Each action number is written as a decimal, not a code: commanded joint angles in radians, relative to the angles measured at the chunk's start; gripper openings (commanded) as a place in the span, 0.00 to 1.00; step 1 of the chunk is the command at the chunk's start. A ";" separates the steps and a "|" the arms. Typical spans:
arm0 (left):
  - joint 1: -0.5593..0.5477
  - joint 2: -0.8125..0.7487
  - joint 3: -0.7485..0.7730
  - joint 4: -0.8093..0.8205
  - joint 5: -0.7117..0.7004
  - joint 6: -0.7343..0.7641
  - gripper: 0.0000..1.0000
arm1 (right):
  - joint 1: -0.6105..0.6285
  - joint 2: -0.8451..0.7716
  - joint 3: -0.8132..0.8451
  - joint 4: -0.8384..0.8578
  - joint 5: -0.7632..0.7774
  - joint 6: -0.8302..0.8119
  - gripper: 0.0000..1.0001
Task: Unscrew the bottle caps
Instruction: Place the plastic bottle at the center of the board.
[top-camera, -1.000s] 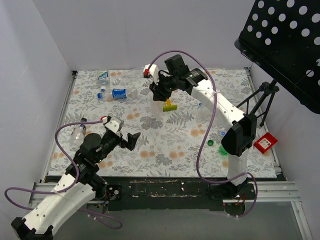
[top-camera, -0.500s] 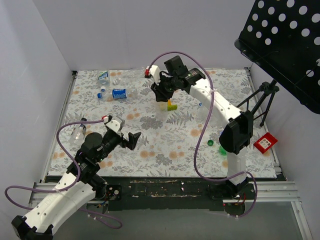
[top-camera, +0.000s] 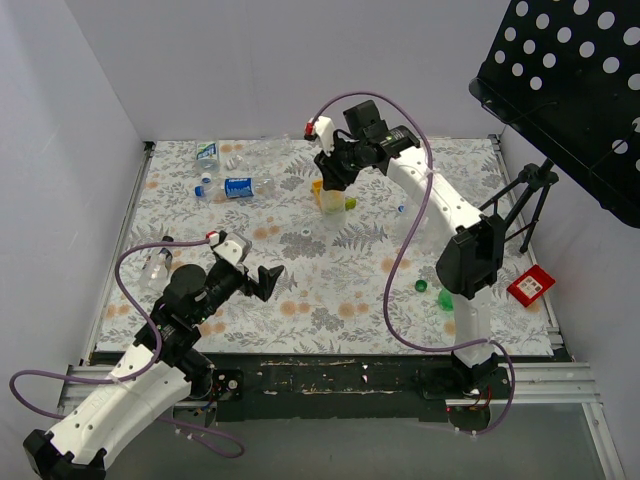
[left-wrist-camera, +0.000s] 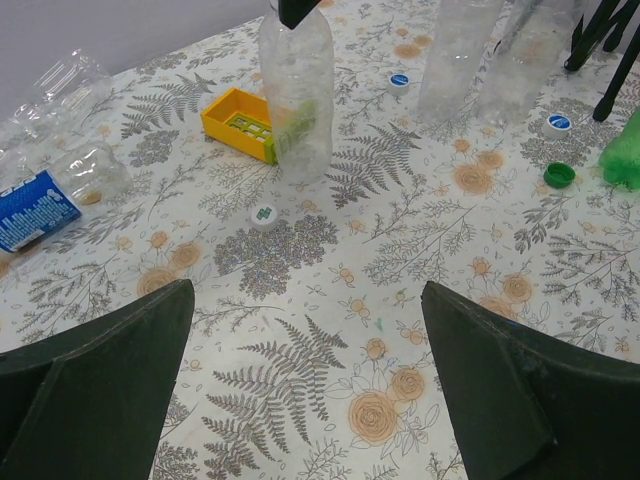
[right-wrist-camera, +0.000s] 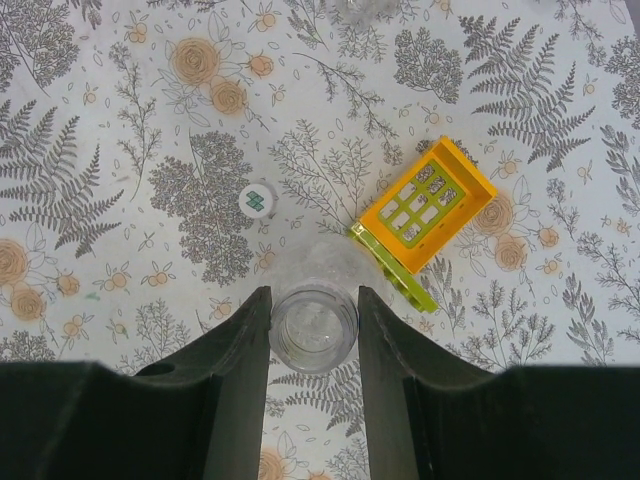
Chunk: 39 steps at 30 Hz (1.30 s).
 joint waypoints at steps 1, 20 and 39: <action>0.003 0.004 -0.005 0.017 0.010 0.013 0.98 | 0.005 0.021 0.061 0.010 -0.025 0.007 0.01; 0.003 0.002 -0.008 0.020 0.028 0.016 0.98 | 0.005 -0.017 -0.030 -0.003 -0.016 -0.001 0.45; 0.003 -0.007 -0.010 0.018 0.039 0.021 0.98 | 0.005 -0.063 -0.011 -0.012 0.012 -0.012 0.77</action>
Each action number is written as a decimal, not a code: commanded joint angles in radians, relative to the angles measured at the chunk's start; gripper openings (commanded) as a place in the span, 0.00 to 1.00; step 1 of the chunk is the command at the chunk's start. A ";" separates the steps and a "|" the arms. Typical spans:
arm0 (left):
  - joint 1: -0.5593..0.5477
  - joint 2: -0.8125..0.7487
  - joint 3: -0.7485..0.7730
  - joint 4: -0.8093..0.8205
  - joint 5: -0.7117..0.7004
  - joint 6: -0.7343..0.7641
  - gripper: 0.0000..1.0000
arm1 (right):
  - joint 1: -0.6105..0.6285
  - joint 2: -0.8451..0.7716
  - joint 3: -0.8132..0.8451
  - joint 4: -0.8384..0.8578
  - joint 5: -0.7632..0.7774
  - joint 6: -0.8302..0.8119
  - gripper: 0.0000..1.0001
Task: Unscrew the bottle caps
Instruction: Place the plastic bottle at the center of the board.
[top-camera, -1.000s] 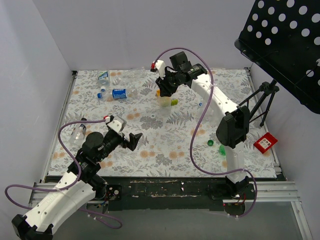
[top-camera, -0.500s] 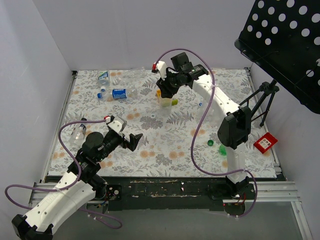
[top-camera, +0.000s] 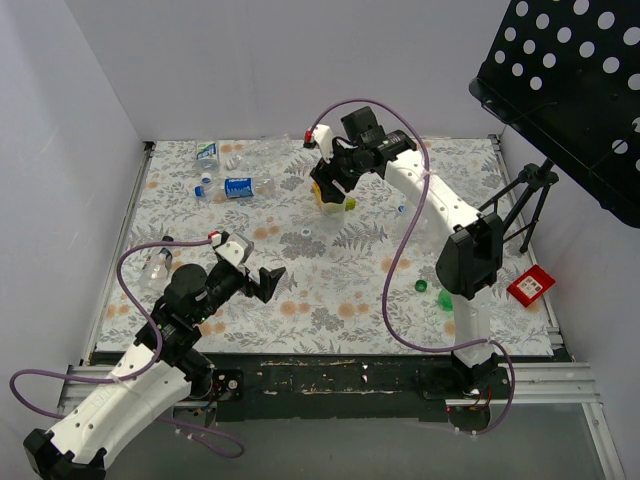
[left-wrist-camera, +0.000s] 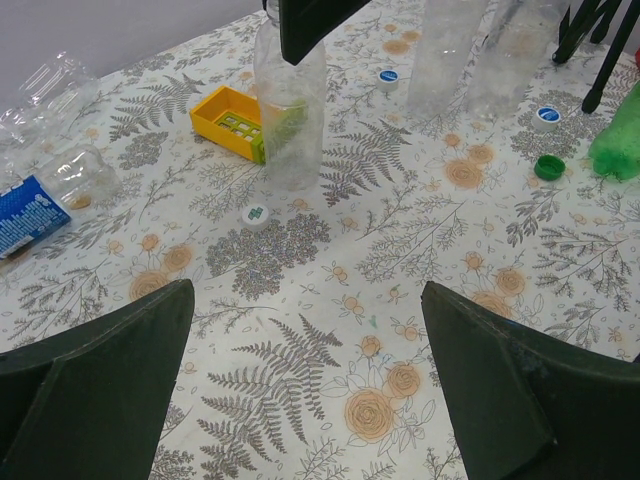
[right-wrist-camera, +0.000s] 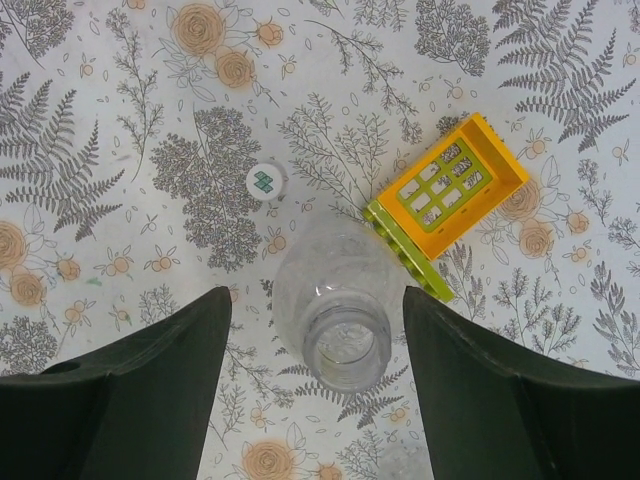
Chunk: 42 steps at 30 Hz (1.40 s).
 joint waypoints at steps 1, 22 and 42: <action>0.003 -0.013 -0.009 0.018 0.011 0.012 0.98 | 0.004 -0.071 0.039 -0.009 0.010 -0.004 0.79; 0.003 -0.030 -0.013 0.026 0.002 -0.016 0.98 | 0.004 -0.247 -0.003 -0.006 0.101 -0.035 0.84; 0.039 0.109 0.075 -0.003 -0.101 -0.193 0.98 | -0.247 -0.802 -0.622 0.231 -0.420 0.017 0.93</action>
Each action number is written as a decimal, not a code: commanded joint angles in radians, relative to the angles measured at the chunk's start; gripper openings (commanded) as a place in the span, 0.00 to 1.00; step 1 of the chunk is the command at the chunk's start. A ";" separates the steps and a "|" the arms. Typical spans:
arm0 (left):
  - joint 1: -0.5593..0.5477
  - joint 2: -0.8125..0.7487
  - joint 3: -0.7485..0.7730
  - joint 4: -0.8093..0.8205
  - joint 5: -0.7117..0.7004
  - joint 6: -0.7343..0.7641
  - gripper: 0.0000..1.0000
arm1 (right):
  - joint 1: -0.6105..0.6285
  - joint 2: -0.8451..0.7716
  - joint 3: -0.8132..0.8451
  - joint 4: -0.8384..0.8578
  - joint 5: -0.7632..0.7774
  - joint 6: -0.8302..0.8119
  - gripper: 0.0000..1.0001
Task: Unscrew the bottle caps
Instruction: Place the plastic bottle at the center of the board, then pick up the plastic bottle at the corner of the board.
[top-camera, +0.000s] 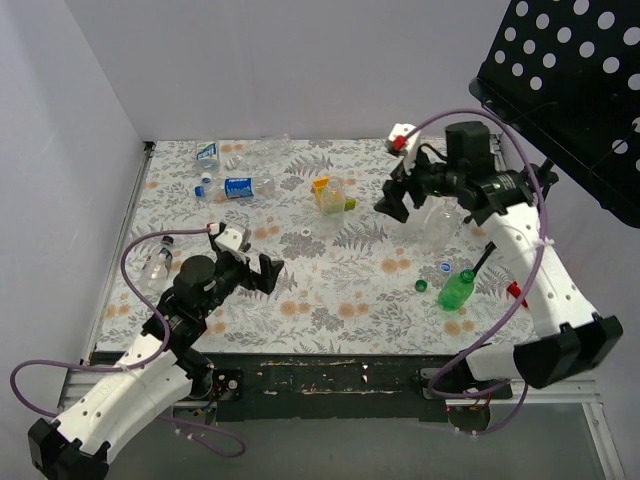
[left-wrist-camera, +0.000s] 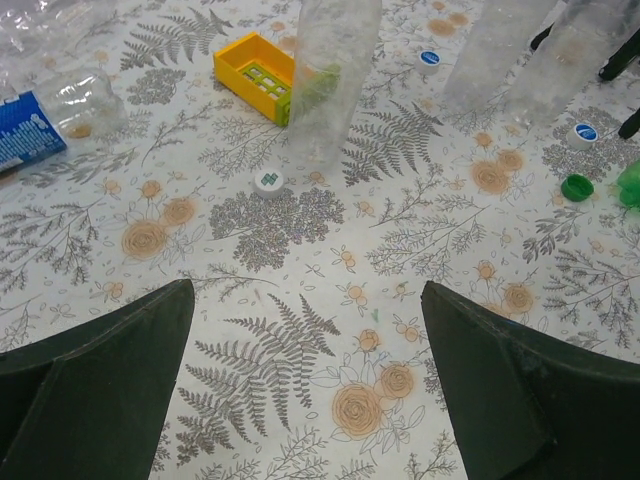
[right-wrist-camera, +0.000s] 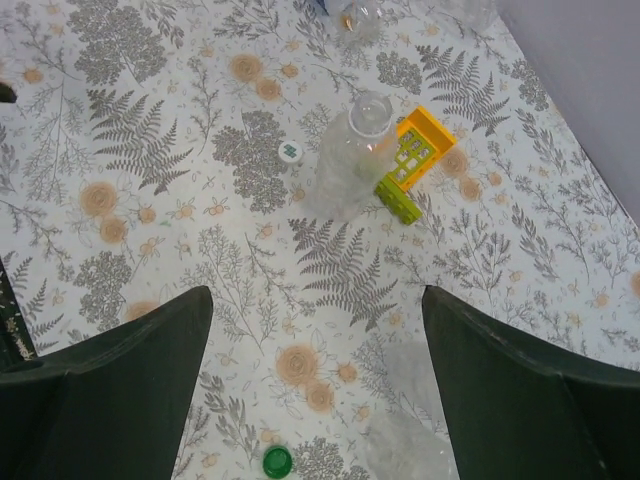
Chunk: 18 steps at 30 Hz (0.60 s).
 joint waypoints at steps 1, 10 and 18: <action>0.015 0.057 0.103 -0.024 -0.033 -0.086 0.98 | -0.107 -0.203 -0.200 0.186 -0.305 0.060 0.95; 0.023 0.271 0.407 -0.305 -0.117 -0.221 0.98 | -0.156 -0.478 -0.638 0.400 -0.546 0.110 0.98; 0.113 0.380 0.530 -0.455 -0.220 -0.227 0.98 | -0.165 -0.489 -0.754 0.395 -0.655 0.000 0.98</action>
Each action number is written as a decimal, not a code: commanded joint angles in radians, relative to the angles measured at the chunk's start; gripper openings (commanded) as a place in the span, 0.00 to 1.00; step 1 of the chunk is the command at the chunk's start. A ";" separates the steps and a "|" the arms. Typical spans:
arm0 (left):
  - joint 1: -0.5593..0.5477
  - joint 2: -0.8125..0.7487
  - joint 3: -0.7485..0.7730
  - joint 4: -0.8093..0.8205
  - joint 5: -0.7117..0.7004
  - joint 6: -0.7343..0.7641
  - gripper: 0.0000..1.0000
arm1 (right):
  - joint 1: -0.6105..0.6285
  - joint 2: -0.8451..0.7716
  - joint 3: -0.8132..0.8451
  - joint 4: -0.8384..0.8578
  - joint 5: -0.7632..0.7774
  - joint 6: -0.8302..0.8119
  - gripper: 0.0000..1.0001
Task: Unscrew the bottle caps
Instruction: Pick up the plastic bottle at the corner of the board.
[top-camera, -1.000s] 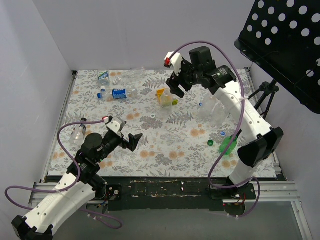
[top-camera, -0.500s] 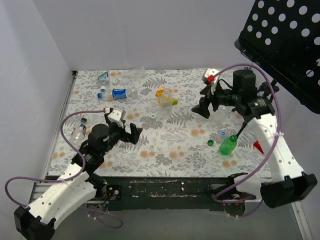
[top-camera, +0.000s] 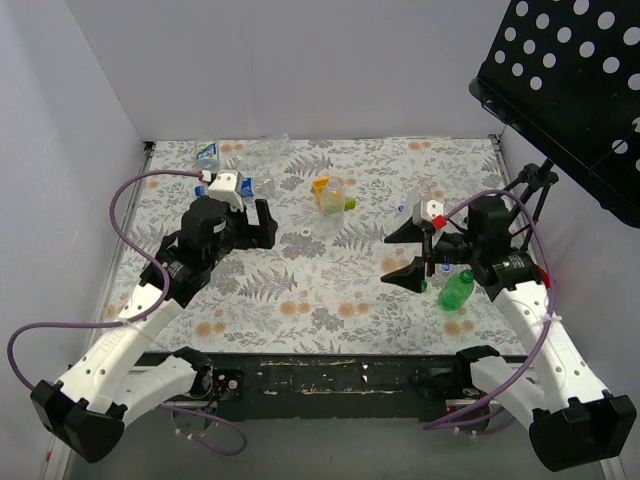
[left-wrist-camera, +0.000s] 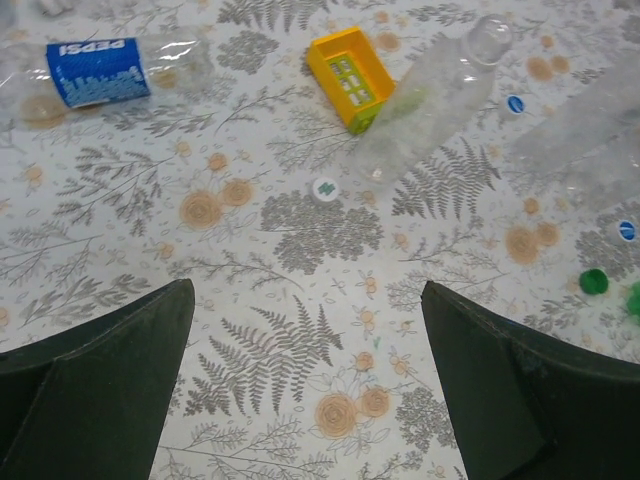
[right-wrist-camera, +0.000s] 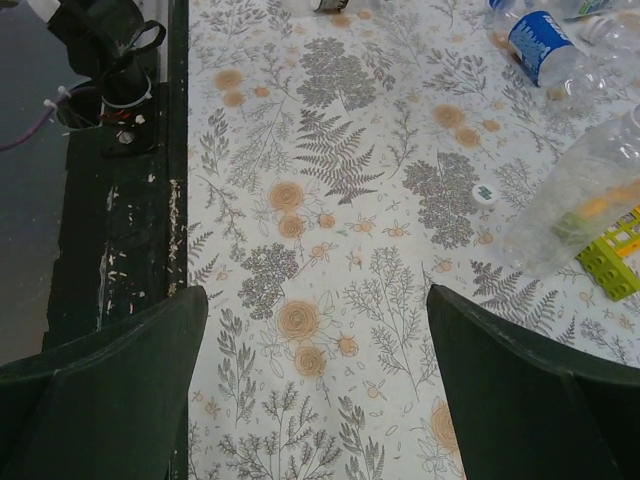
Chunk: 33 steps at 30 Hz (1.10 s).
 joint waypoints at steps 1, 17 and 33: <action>0.112 0.032 0.036 -0.101 -0.050 -0.020 0.98 | -0.007 0.013 -0.051 0.043 -0.100 -0.083 0.98; 0.587 0.236 -0.181 0.238 -0.286 0.320 0.98 | -0.013 -0.061 -0.183 0.082 -0.124 -0.130 0.98; 0.689 0.465 -0.253 0.329 -0.202 0.562 0.98 | -0.019 -0.059 -0.187 0.087 -0.125 -0.126 0.98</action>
